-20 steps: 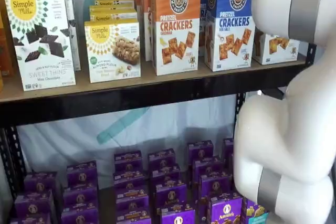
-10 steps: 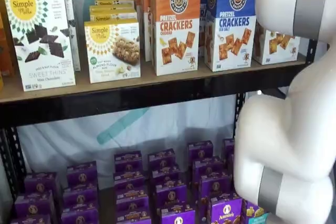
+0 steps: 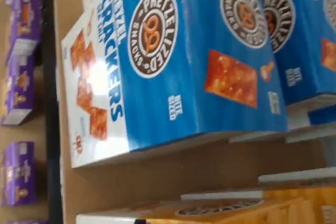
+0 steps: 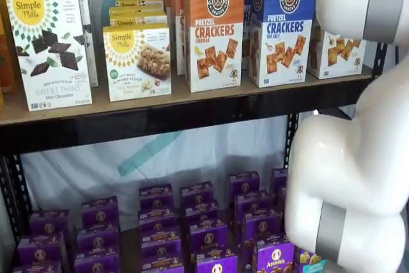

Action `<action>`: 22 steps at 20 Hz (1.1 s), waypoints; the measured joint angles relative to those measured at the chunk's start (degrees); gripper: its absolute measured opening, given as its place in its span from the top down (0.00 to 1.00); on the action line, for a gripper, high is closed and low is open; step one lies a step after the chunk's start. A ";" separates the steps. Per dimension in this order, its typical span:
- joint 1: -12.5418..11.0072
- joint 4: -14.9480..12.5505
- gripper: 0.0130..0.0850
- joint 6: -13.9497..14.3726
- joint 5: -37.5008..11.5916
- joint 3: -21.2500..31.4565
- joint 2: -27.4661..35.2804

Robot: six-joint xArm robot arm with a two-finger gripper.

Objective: Retrieve the yellow and white box located on the top shelf, the sixth one from the left

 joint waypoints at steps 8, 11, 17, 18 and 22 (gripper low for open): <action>2.17 -4.82 0.00 1.14 2.03 -4.84 3.68; 2.91 -6.30 0.00 1.35 2.10 -6.32 4.90; 3.96 -7.81 0.00 1.67 1.48 -7.65 6.22; 4.22 -8.20 0.00 1.76 1.44 -7.87 6.43; 4.96 -8.90 0.00 2.10 0.87 -7.89 6.68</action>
